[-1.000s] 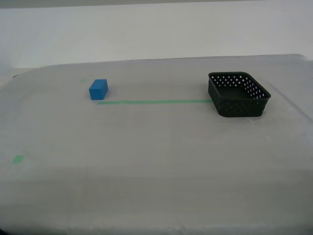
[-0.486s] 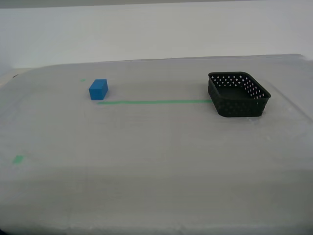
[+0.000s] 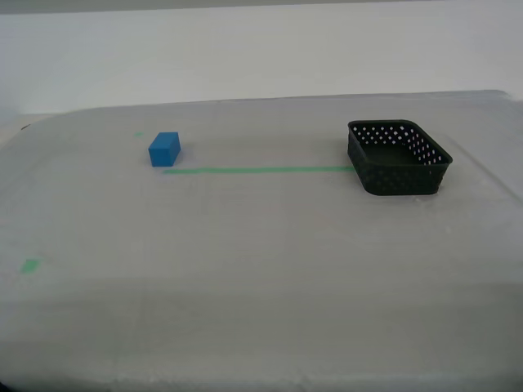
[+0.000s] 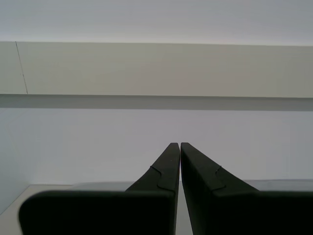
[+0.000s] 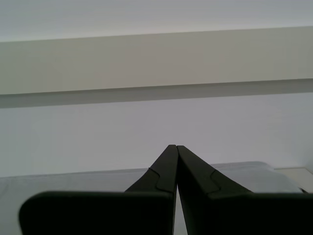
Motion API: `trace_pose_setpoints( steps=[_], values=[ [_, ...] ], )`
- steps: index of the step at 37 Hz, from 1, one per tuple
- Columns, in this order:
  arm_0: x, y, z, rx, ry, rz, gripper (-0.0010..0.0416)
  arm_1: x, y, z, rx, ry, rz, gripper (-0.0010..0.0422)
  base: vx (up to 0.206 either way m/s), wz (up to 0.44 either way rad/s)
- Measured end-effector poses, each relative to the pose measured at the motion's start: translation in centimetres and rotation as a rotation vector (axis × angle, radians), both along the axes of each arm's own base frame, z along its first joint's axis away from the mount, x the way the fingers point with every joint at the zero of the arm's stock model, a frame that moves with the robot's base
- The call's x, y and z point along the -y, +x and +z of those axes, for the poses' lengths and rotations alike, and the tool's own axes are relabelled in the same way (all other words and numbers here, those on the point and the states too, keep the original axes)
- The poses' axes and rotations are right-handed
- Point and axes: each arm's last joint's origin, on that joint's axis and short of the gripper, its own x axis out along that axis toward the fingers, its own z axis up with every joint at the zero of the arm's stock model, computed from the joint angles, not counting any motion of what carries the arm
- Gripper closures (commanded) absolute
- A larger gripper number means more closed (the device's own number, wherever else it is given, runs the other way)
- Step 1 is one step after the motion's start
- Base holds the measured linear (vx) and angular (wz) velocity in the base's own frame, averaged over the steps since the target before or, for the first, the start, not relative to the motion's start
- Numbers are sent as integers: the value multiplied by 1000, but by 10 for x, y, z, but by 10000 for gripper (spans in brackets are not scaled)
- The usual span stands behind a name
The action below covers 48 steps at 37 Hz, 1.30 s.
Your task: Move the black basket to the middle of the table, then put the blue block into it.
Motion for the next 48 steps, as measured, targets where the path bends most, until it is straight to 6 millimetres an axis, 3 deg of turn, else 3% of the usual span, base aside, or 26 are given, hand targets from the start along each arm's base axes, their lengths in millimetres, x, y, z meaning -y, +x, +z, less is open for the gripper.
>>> trace_pose_setpoints(
  steps=[30,48],
  values=[
    [0,0,-1,-9,0,0,406,0,0,0,0,0,0,412,0,0],
    [0,0,-8,-101,53,-2,406,0,0,0,0,0,0,412,0,0]
  ],
)
